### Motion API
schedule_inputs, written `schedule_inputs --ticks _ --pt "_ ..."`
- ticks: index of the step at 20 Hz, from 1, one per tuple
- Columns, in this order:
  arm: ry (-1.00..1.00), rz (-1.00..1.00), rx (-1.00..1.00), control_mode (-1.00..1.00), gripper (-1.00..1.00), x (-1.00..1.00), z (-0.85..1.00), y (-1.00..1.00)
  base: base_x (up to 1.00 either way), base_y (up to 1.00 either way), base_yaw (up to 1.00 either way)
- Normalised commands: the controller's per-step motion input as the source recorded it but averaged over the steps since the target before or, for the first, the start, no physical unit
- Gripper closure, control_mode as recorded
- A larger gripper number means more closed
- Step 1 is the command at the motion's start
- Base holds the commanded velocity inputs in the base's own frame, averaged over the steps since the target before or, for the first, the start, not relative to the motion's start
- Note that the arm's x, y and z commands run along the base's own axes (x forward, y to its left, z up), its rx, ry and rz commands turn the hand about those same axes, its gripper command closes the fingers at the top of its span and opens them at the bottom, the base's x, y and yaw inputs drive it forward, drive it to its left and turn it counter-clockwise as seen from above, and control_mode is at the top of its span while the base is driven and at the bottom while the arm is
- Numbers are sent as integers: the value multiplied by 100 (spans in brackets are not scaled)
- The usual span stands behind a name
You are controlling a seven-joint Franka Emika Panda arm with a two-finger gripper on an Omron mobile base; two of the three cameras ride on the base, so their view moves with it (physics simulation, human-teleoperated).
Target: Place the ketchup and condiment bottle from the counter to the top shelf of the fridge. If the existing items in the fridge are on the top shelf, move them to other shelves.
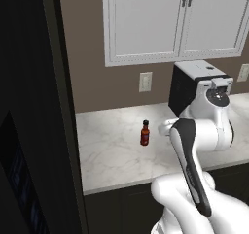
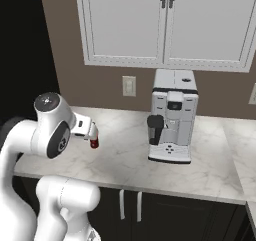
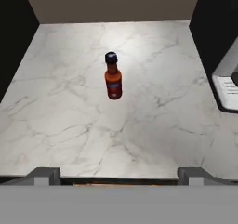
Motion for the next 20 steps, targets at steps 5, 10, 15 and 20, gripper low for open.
schedule_inputs --ticks 5,10,15,20 --pt "0 0 0 -100 -100 77 -55 46 0 0 0" --pt "0 0 0 -100 -100 73 -42 13 0 0 0" --pt "0 0 0 -100 -100 66 -32 -1 0 0 0" --pt "0 0 0 -100 -100 53 -12 -1 0 0 0"
